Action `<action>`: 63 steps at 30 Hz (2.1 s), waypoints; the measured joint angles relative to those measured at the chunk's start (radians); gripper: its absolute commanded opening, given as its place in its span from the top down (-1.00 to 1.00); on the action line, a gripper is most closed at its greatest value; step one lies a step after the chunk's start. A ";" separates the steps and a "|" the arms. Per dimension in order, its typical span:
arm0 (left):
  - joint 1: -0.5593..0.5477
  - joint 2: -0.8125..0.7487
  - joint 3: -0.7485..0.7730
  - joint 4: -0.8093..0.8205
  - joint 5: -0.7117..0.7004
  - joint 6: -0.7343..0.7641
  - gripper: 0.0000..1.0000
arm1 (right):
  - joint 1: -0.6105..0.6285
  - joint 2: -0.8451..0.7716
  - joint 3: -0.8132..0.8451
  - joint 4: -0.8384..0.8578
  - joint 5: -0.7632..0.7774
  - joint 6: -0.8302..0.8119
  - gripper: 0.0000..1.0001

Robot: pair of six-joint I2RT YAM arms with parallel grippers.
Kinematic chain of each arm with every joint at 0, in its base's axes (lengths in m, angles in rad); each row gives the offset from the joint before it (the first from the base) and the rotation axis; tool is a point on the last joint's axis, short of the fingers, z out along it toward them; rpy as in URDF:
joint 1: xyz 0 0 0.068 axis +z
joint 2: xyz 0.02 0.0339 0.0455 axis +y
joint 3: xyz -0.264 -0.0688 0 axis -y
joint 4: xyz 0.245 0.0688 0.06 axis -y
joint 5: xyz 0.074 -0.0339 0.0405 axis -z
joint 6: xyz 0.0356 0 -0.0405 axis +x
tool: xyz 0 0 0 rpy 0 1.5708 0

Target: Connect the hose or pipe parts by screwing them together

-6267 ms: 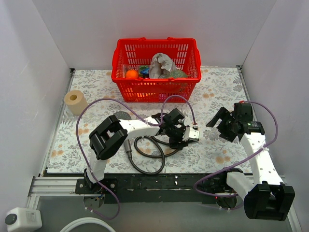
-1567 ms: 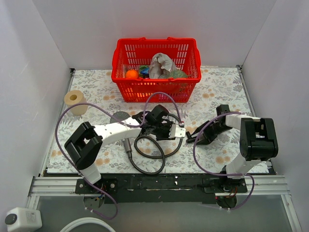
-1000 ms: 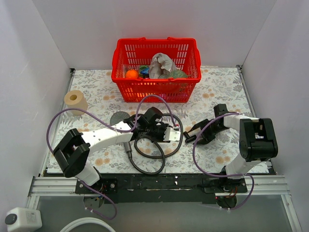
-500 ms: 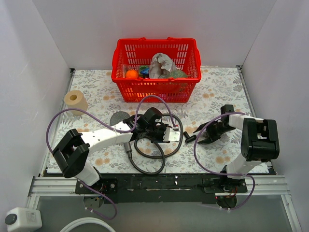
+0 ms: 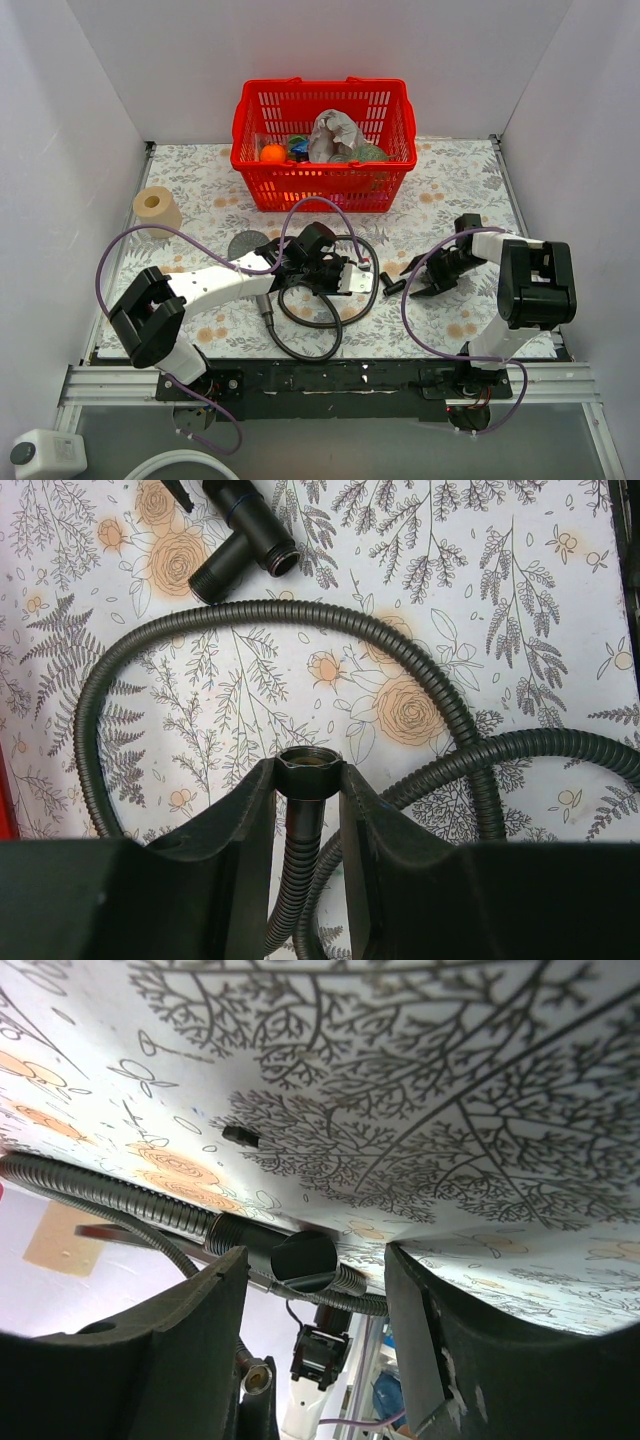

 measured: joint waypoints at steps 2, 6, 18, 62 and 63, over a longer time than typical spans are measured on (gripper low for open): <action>0.000 0.000 0.000 0.000 0.000 0.000 1.00 | 0.003 0.004 0.005 -0.006 0.006 0.013 -0.28; 0.000 0.000 0.000 0.000 0.000 0.000 1.00 | 0.041 0.026 0.033 -0.028 0.020 0.035 -0.26; 0.000 -0.021 -0.011 0.000 -0.001 0.000 1.00 | 0.119 0.050 0.061 -0.054 0.058 0.076 0.84; 0.164 -0.819 -0.035 0.163 0.254 -0.919 0.71 | 1.203 -0.269 1.347 -0.318 1.109 -0.760 0.97; 0.164 -0.826 -0.034 0.169 0.270 -0.924 0.71 | 1.234 -0.271 1.349 -0.303 1.097 -0.800 0.97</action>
